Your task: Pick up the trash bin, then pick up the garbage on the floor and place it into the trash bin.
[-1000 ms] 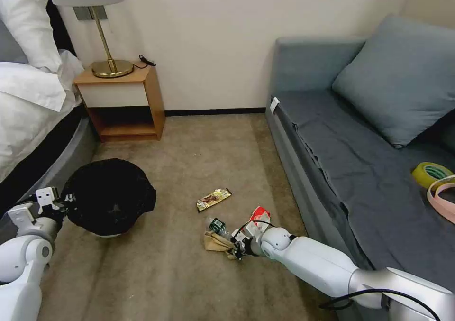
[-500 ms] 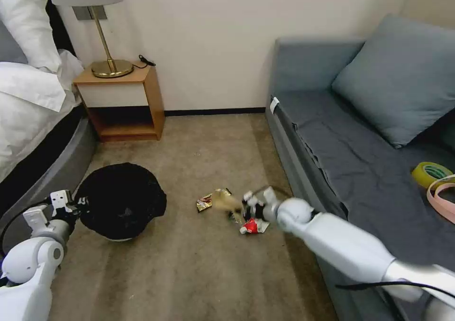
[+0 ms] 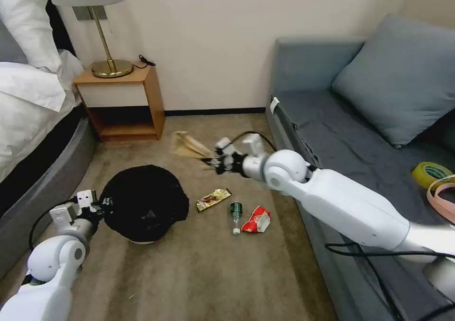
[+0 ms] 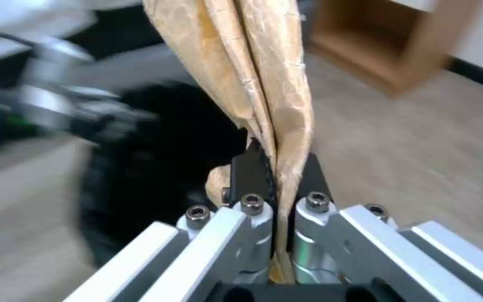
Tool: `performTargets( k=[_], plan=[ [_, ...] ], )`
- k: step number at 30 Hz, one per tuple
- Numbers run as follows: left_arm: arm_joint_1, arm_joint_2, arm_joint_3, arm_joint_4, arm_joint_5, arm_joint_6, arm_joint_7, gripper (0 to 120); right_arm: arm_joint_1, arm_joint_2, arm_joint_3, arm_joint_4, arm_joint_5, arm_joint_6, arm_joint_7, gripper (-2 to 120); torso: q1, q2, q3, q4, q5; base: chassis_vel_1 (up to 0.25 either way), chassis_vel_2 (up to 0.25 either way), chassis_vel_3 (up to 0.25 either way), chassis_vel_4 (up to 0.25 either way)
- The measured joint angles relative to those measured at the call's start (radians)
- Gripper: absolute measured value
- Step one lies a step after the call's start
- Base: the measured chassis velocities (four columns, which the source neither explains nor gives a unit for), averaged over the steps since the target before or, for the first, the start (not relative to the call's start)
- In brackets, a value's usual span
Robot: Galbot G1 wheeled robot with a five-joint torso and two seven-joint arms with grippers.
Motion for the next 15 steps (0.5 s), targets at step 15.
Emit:
performTargets(
  k=[15],
  plan=[
    [0.012,0.016,-0.010,-0.004,-0.050,-0.007,0.015,4,0.062,0.313,-0.215,-0.207,-0.017,-0.013,0.027,0,0.000,0.000,0.000,0.0002,-0.0002,0.000,0.000,0.000,0.000]
  ],
)
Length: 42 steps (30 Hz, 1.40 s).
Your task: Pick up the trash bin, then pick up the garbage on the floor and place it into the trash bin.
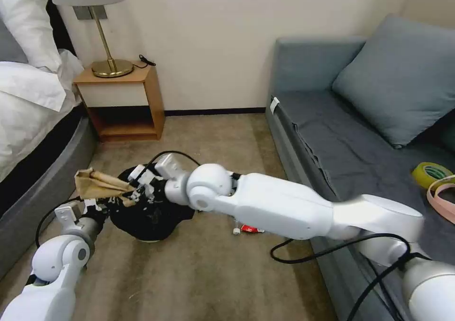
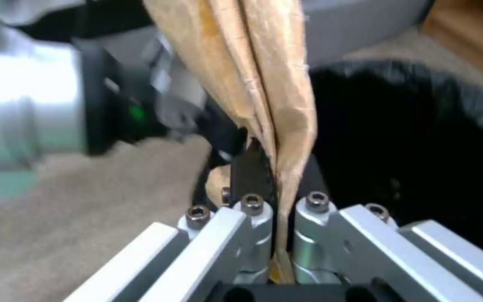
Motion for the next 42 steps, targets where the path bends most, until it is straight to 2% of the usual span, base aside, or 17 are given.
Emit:
performTargets(
  k=[3,5,7,13,15,17,20,22,24,27,29,32,33,36,42],
  plan=[
    [0.003,0.028,-0.004,0.022,-0.035,-0.020,0.016,4,-0.019,0.023,-0.015,-0.067,-0.019,0.003,0.004,0,0.000,0.000,0.000,-0.0001,0.0000,0.000,0.000,0.000,0.000],
    [0.003,0.037,-0.004,0.028,-0.045,-0.026,0.020,4,-0.021,0.027,-0.017,-0.081,-0.021,0.004,0.008,0,0.000,0.000,0.000,-0.0002,0.0001,0.000,0.000,0.000,0.000],
    [-0.001,0.066,0.000,0.051,-0.073,-0.041,0.030,4,-0.027,0.034,-0.024,-0.111,-0.023,0.007,0.016,0,0.000,0.000,0.000,0.0000,0.0001,0.000,0.000,0.000,0.000],
    [-0.011,0.117,0.008,0.088,-0.119,-0.067,0.045,4,-0.033,0.047,-0.035,-0.150,-0.026,0.009,0.038,0,0.000,0.000,0.000,-0.0002,0.0003,0.000,0.000,0.000,0.000],
    [-0.012,0.121,0.010,0.092,-0.121,-0.069,0.046,4,-0.034,0.048,-0.034,-0.151,-0.025,0.008,0.043,0,0.000,0.000,0.000,-0.0001,0.0003,0.000,0.000,0.000,0.000],
    [-0.013,0.122,0.011,0.096,-0.123,-0.070,0.046,4,-0.034,0.050,-0.021,-0.152,-0.022,0.003,0.053,10,0.000,0.000,0.000,0.0001,0.0003,0.000,0.000,0.000,0.000],
    [-0.012,0.120,0.010,0.094,-0.122,-0.070,0.048,4,-0.034,0.048,-0.009,-0.153,-0.026,0.001,0.054,16,0.000,0.000,0.000,0.0000,0.0004,0.000,0.000,0.000,0.000],
    [-0.014,0.100,0.005,0.090,-0.099,-0.064,0.048,4,-0.034,0.041,0.012,-0.160,-0.043,0.000,0.047,28,0.000,0.000,0.000,0.0000,0.0004,0.000,0.000,0.000,0.000],
    [-0.016,0.091,0.001,0.088,-0.092,-0.056,0.047,4,-0.034,0.037,0.019,-0.160,-0.046,0.000,0.044,32,0.000,0.000,0.000,-0.0001,0.0004,0.000,0.000,0.000,0.000],
    [-0.019,0.068,-0.007,0.075,-0.078,-0.035,0.043,4,-0.032,0.017,0.031,-0.151,-0.052,0.000,0.030,47,0.000,0.000,0.000,-0.0001,0.0005,0.000,0.000,0.000,0.000],
    [-0.020,0.066,-0.007,0.075,-0.077,-0.034,0.042,4,-0.031,0.016,0.031,-0.150,-0.052,0.000,0.029,47,0.000,0.000,0.000,-0.0002,0.0004,0.000,0.000,0.000,0.000],
    [-0.029,0.047,-0.010,0.073,-0.060,-0.026,0.036,4,-0.027,-0.001,0.026,-0.138,-0.061,-0.001,0.010,61,0.000,0.000,0.000,-0.0001,0.0005,0.000,0.000,0.000,0.000],
    [-0.029,0.047,-0.010,0.073,-0.060,-0.026,0.036,4,-0.027,-0.001,0.026,-0.138,-0.061,-0.001,0.010,61,0.000,0.000,0.000,-0.0001,0.0005,0.000,0.000,0.000,0.000],
    [-0.028,0.031,-0.010,0.065,-0.045,-0.020,0.035,4,-0.039,-0.004,0.039,-0.137,-0.078,0.000,0.002,77,0.000,0.000,0.000,-0.0001,0.0005,0.000,0.000,0.000,0.000],
    [-0.026,0.028,-0.015,0.077,-0.027,-0.024,0.037,4,-0.053,-0.029,0.107,-0.115,-0.094,0.008,0.016,97,0.000,0.000,0.000,0.0000,0.0005,0.000,0.000,0.000,0.000]
  ],
)
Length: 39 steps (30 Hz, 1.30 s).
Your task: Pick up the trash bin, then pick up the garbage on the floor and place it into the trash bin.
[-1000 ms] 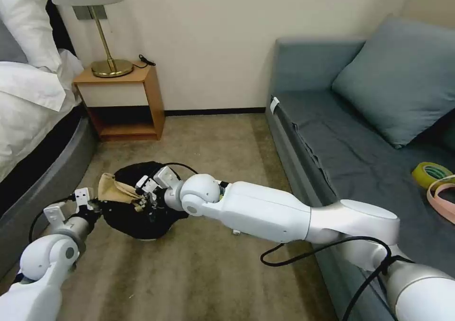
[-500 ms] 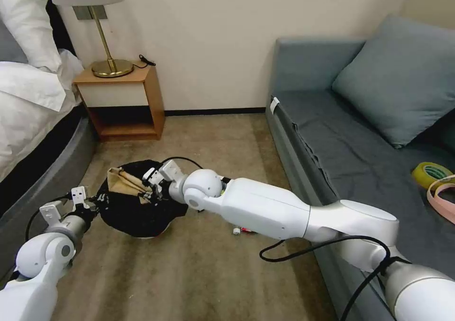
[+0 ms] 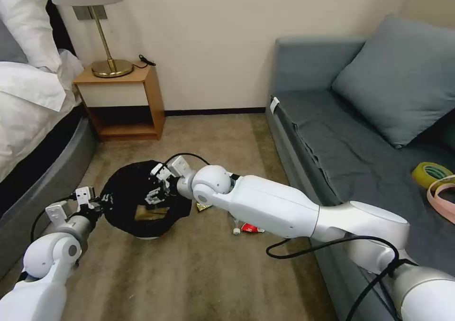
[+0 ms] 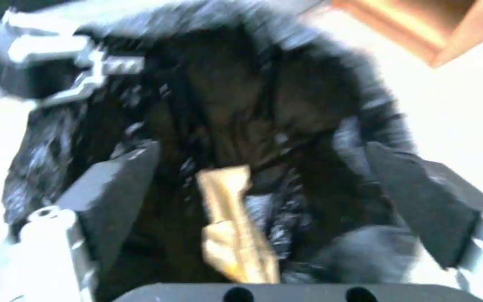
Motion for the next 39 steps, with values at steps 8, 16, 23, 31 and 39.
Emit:
performTargets(
  k=[8,16,23,31,39],
  plan=[
    [-0.007,0.011,-0.034,0.053,0.055,-0.038,0.012,4,-0.039,-0.057,0.106,0.006,-0.038,0.013,0.025,100,0.000,0.000,0.000,0.0000,0.0001,0.000,0.000,0.000,0.000],
    [-0.007,0.023,-0.060,0.076,0.057,-0.049,0.019,4,-0.114,-0.102,0.163,-0.117,-0.076,-0.003,0.049,100,0.000,0.000,0.000,-0.0001,0.0001,0.000,0.000,0.000,0.000],
    [-0.002,0.016,-0.074,0.070,0.064,-0.049,0.019,4,-0.184,-0.072,0.245,-0.381,-0.189,-0.020,0.065,100,0.000,0.000,0.000,0.0000,-0.0001,0.000,0.000,0.000,0.000],
    [0.010,0.013,-0.095,0.074,0.067,-0.054,0.023,4,-0.260,-0.130,0.341,-0.427,-0.172,-0.101,0.129,100,0.000,0.000,0.000,0.0000,0.0001,0.000,0.000,0.000,0.000],
    [0.001,0.003,-0.098,0.084,0.079,-0.058,0.026,4,-0.357,-0.218,0.410,-0.313,0.044,-0.194,0.335,100,0.000,0.000,0.000,-0.0002,0.0002,0.000,0.000,0.000,0.000]
  ],
)
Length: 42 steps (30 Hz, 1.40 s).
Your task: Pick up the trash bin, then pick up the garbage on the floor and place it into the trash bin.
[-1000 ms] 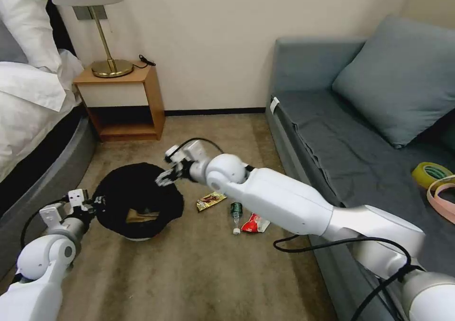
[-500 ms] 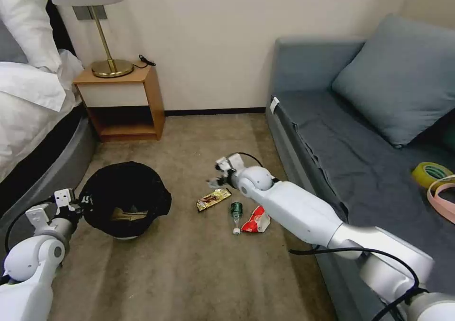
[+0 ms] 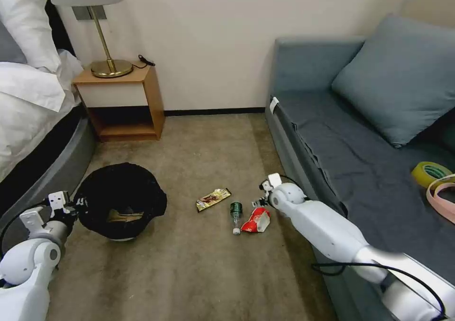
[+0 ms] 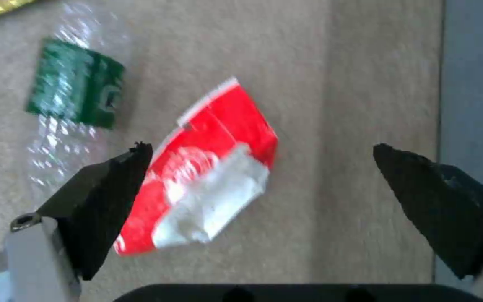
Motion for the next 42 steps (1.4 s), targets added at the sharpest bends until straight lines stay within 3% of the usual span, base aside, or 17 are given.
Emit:
performTargets(
  k=[6,9,17,34,42],
  plan=[
    [0.007,-0.009,0.000,0.000,0.013,-0.003,0.002,4,-0.030,0.008,0.041,0.015,0.085,0.000,0.067,100,0.000,0.000,0.000,-0.0001,-0.0002,0.000,0.000,0.000,0.000],
    [0.012,-0.015,0.000,0.001,0.022,-0.006,0.002,4,-0.041,0.054,0.070,-0.001,0.141,0.000,0.122,100,0.000,0.000,0.000,0.0003,-0.0002,0.000,0.000,0.000,0.000],
    [0.020,-0.017,-0.006,0.006,0.026,-0.011,0.003,4,-0.054,0.142,0.136,-0.093,0.152,0.001,0.204,100,0.000,0.000,0.000,0.0003,-0.0003,0.000,0.000,0.000,0.000],
    [0.034,-0.024,-0.014,0.008,0.036,-0.018,0.007,4,-0.044,0.201,0.136,-0.178,0.096,0.003,0.168,100,0.000,0.000,0.000,0.0001,-0.0004,0.000,0.000,0.000,0.000],
    [0.063,-0.017,-0.034,0.001,0.037,-0.022,0.010,4,-0.044,0.240,0.131,-0.262,0.008,0.013,0.120,100,0.000,0.000,0.000,0.0002,-0.0003,0.000,0.000,0.000,0.000]
  ],
)
